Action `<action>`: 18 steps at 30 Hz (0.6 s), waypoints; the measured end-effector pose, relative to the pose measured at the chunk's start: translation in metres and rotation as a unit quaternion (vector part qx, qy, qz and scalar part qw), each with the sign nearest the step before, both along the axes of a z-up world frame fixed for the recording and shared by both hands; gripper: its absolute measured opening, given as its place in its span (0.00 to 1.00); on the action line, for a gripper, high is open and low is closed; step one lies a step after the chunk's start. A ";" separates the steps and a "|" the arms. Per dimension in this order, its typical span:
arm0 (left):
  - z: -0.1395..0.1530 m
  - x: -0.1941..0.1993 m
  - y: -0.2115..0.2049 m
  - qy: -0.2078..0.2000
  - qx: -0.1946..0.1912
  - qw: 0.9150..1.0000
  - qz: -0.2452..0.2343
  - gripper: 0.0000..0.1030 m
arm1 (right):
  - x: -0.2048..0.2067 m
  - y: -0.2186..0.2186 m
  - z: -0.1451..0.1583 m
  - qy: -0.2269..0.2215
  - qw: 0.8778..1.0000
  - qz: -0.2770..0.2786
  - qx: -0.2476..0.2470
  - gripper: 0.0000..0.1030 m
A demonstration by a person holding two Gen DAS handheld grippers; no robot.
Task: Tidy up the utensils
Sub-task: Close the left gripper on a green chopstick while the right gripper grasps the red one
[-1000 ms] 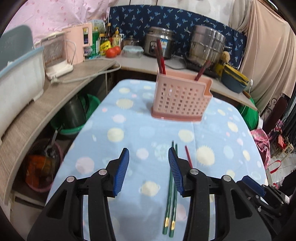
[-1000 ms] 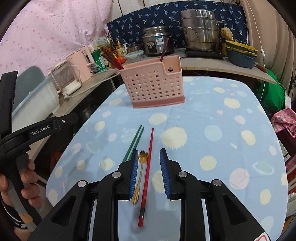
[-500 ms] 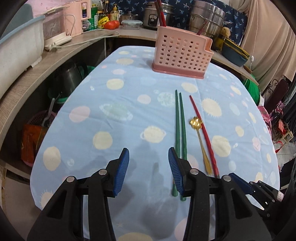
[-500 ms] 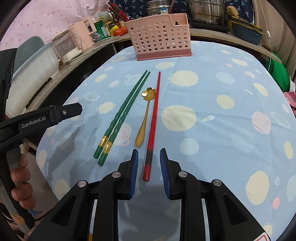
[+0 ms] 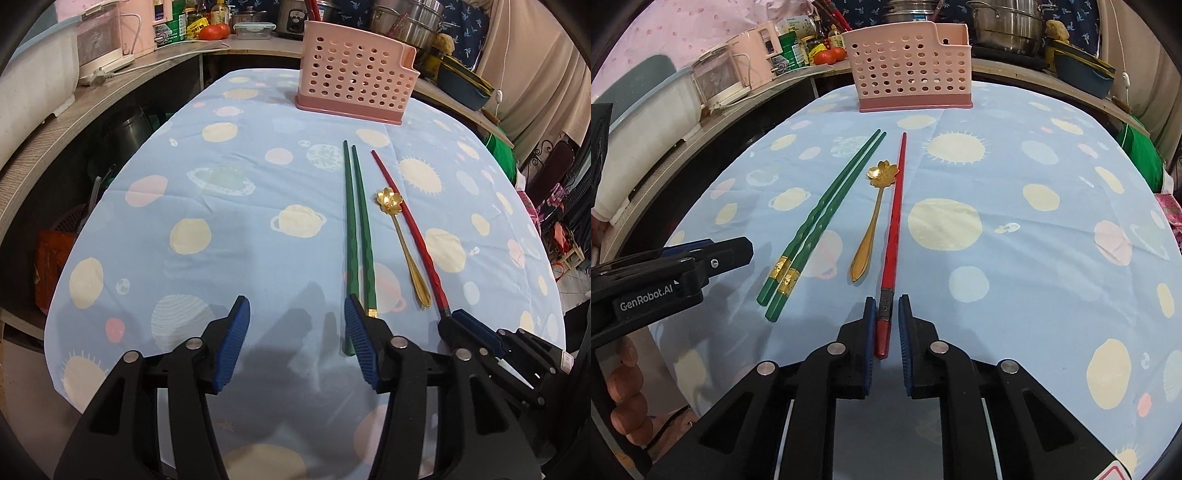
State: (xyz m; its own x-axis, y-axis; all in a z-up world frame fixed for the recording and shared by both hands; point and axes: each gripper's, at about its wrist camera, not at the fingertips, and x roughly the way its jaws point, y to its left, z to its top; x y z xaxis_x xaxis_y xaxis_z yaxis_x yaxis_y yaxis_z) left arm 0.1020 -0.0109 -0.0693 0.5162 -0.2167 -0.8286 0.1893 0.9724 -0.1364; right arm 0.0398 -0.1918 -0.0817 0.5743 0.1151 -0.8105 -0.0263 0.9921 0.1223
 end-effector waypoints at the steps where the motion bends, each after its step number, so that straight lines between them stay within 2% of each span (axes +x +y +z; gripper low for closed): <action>1: 0.000 -0.001 -0.001 0.001 0.000 1.000 -0.002 0.49 | 0.000 -0.002 0.000 0.000 1.000 -0.002 0.002 0.07; 18: -0.017 -0.002 -0.018 0.016 0.011 1.000 -0.022 0.48 | -0.002 -0.008 0.000 0.003 1.000 -0.010 0.014 0.07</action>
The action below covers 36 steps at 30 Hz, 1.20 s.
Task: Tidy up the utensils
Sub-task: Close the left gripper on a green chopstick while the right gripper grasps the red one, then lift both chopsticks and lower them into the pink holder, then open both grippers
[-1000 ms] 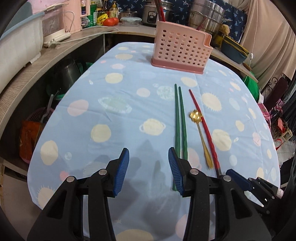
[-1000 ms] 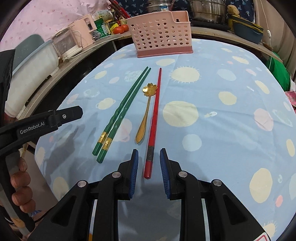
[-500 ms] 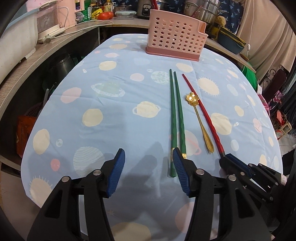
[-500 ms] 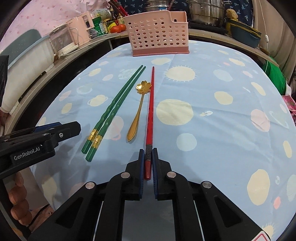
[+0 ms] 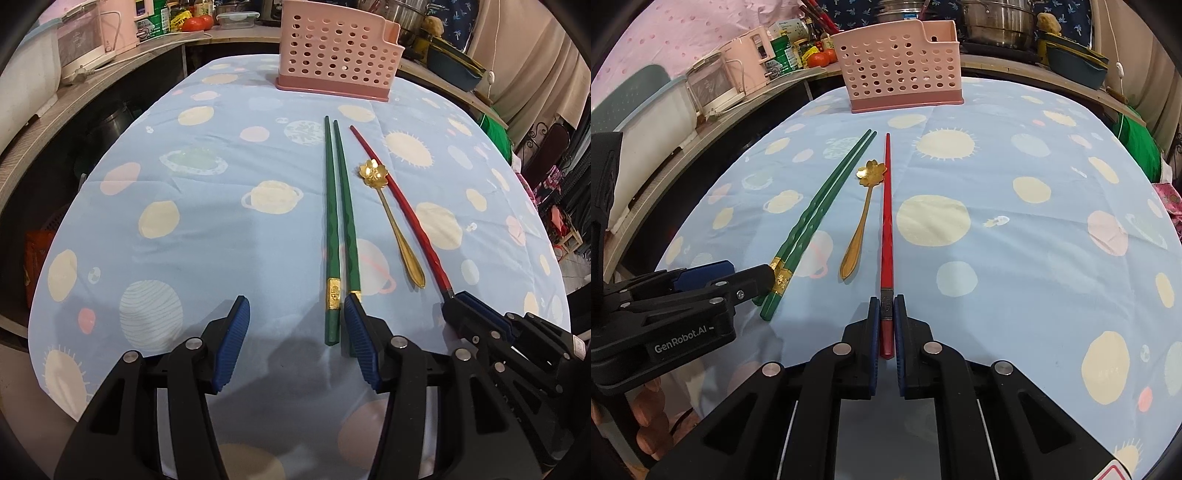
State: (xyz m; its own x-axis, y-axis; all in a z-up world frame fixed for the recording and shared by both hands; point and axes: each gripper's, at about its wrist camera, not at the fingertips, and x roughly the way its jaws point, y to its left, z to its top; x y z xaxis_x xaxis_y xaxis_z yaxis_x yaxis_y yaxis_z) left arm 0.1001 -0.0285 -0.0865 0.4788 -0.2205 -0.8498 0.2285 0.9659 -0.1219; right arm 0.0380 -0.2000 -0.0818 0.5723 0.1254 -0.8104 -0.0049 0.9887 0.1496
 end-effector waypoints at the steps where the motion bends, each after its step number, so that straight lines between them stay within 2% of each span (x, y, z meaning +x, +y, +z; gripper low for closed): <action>1: 0.000 0.000 0.000 -0.002 0.002 1.000 -0.001 0.47 | 0.000 0.000 0.000 0.000 1.000 0.000 0.000 0.07; 4: 0.000 0.000 -0.001 -0.007 0.011 1.000 -0.004 0.44 | 0.000 0.000 0.000 0.000 1.000 0.000 0.000 0.07; 9: 0.000 0.001 0.000 -0.006 0.006 1.000 -0.010 0.27 | 0.000 0.000 0.000 0.001 1.000 0.000 0.000 0.07; 11: 0.000 0.001 0.000 -0.003 -0.001 1.000 -0.013 0.15 | 0.000 0.000 0.000 0.001 1.000 0.000 0.000 0.07; 14: 0.000 0.001 0.001 0.001 -0.009 1.000 -0.016 0.08 | 0.000 -0.001 0.000 0.001 1.000 -0.001 0.002 0.07; 20: 0.002 0.000 0.002 0.006 -0.017 1.000 -0.015 0.07 | -0.002 -0.005 0.004 -0.003 1.000 -0.005 0.007 0.07; 24: 0.012 -0.001 0.005 -0.003 -0.020 1.000 -0.009 0.07 | -0.003 -0.011 0.017 -0.017 1.000 -0.013 0.012 0.07; 30: 0.040 0.001 0.012 -0.017 -0.042 0.999 -0.002 0.07 | -0.003 -0.022 0.052 -0.056 0.998 -0.025 0.023 0.07; 36: 0.076 0.008 0.018 -0.050 -0.059 0.997 0.006 0.07 | 0.005 -0.037 0.095 -0.100 0.994 -0.040 0.033 0.07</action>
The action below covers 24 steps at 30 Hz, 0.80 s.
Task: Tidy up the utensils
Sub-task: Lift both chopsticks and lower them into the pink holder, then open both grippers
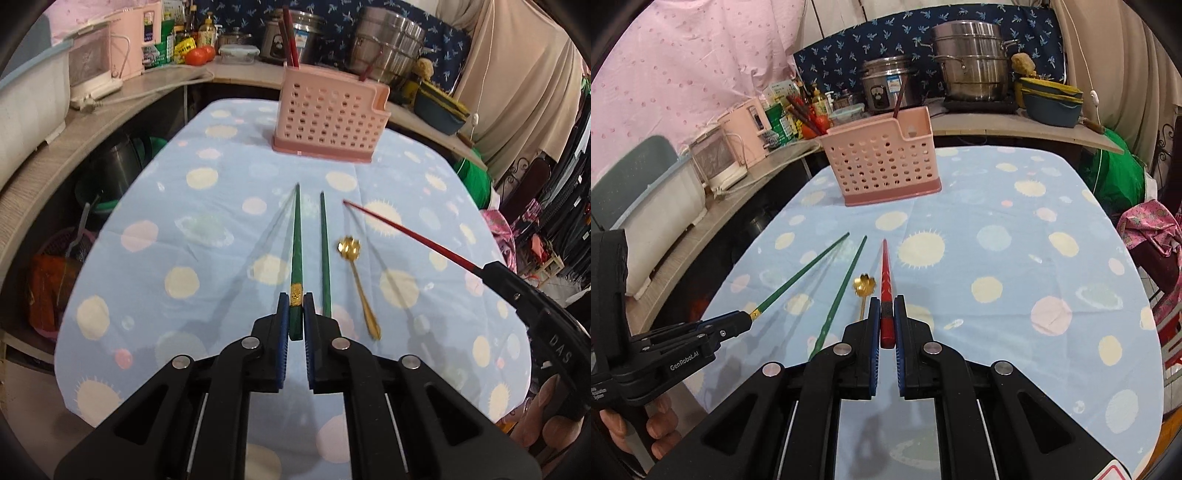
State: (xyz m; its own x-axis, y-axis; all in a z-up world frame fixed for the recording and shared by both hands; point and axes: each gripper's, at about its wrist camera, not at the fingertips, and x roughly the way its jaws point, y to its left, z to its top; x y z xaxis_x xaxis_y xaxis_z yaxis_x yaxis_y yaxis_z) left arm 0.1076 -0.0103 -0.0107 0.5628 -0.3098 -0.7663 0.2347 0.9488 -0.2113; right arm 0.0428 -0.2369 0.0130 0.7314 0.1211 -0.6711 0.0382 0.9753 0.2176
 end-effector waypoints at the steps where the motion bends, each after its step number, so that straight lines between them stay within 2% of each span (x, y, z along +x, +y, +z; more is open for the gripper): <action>1: 0.005 0.001 0.001 -0.004 -0.002 1.000 0.000 0.07 | 0.002 -0.002 0.006 -0.007 1.000 -0.002 0.003 0.07; 6: 0.037 0.010 0.006 -0.038 -0.010 0.999 0.010 0.07 | 0.012 -0.013 0.037 -0.041 0.999 -0.010 0.017 0.07; 12: 0.071 0.030 0.009 -0.073 -0.018 0.997 0.020 0.07 | 0.028 -0.018 0.065 -0.076 0.997 -0.015 0.012 0.07; 24: 0.125 0.097 0.004 -0.124 -0.026 0.991 0.042 0.07 | 0.083 -0.035 0.109 -0.124 0.992 -0.026 0.024 0.07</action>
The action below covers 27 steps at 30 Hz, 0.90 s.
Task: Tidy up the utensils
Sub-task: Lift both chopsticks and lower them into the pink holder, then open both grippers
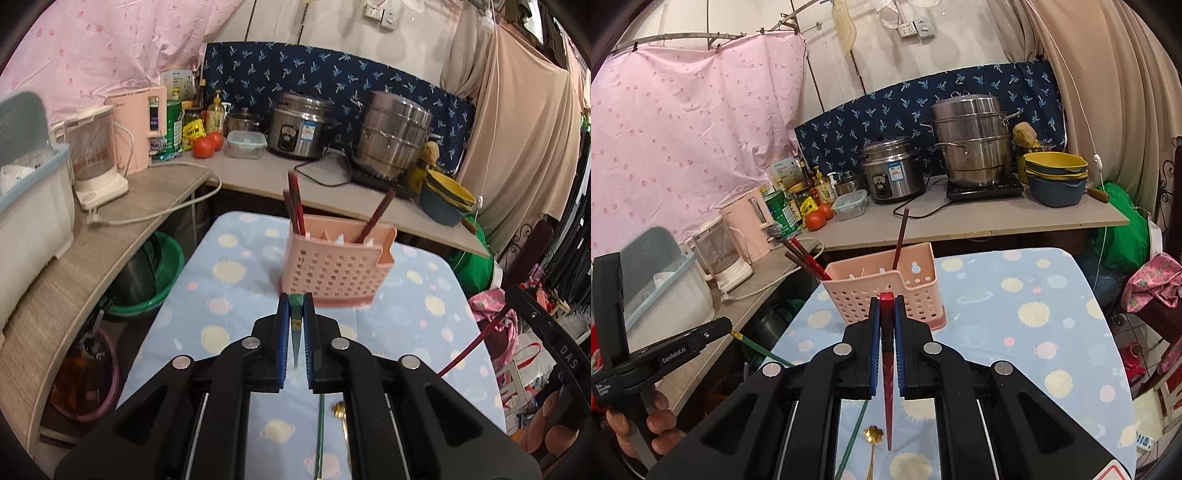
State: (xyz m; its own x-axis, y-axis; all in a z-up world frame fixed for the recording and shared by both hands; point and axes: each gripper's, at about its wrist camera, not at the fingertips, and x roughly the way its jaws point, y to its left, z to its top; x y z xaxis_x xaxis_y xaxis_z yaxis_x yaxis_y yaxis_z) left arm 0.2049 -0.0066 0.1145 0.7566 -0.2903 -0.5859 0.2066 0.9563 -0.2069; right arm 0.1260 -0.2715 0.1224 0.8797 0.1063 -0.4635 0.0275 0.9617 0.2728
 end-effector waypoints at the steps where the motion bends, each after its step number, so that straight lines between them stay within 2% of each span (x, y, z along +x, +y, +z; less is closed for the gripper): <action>1: 0.005 0.003 -0.001 -0.005 -0.003 1.000 -0.001 0.07 | 0.004 -0.003 0.005 -0.006 1.000 0.001 0.006 0.07; 9: 0.071 0.034 -0.015 -0.072 -0.027 0.997 -0.007 0.07 | 0.045 -0.016 0.051 -0.063 0.997 -0.002 0.033 0.07; 14: 0.111 0.052 -0.026 -0.123 -0.037 0.992 -0.006 0.07 | 0.074 -0.016 0.078 -0.102 0.995 -0.014 0.018 0.07; 17: 0.126 0.066 -0.034 -0.149 -0.034 0.988 0.002 0.07 | 0.094 -0.021 0.090 -0.117 0.993 -0.014 0.029 0.07; 22: 0.136 0.089 -0.045 -0.170 -0.023 0.985 0.011 0.07 | 0.126 -0.023 0.099 -0.128 0.991 -0.019 0.022 0.07; 27: 0.125 0.115 -0.051 -0.158 -0.016 0.987 0.016 0.07 | 0.155 -0.025 0.084 -0.110 0.994 -0.020 0.018 0.07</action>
